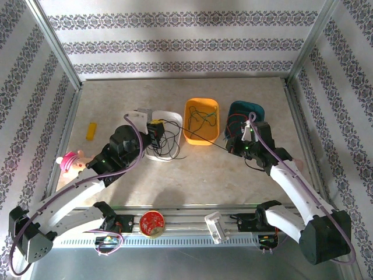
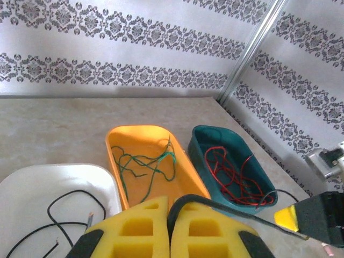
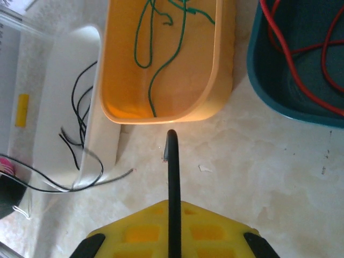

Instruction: Untangle the cables

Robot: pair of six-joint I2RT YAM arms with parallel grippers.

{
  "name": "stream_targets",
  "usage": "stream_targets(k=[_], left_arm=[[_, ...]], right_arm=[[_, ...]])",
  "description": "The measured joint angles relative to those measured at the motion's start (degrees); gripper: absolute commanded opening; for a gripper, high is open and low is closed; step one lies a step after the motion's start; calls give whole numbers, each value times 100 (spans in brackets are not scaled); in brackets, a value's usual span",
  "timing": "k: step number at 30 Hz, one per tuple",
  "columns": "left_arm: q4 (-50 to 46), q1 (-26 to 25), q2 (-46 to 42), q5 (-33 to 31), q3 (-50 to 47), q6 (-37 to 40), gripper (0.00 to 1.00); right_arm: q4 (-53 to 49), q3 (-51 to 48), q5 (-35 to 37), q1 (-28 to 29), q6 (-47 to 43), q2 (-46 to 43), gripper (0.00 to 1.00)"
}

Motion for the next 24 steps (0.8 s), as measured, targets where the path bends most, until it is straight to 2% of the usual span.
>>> stream_targets(k=[8, 14, 18, 24], left_arm=[[-111, 358, 149, 586, 332, 175, 0], [-138, 573, 745, 1921, 1062, 125, 0], [-363, 249, 1036, 2658, 1530, 170, 0], [-1130, -691, 1458, 3156, 2037, 612, 0]], right_arm=[[149, 7, -400, -35, -9, -20, 0], [-107, 63, 90, -59, -85, -289, 0], [-378, 63, 699, -243, -83, -494, 0], [-719, 57, 1281, -450, -79, -560, 0]])
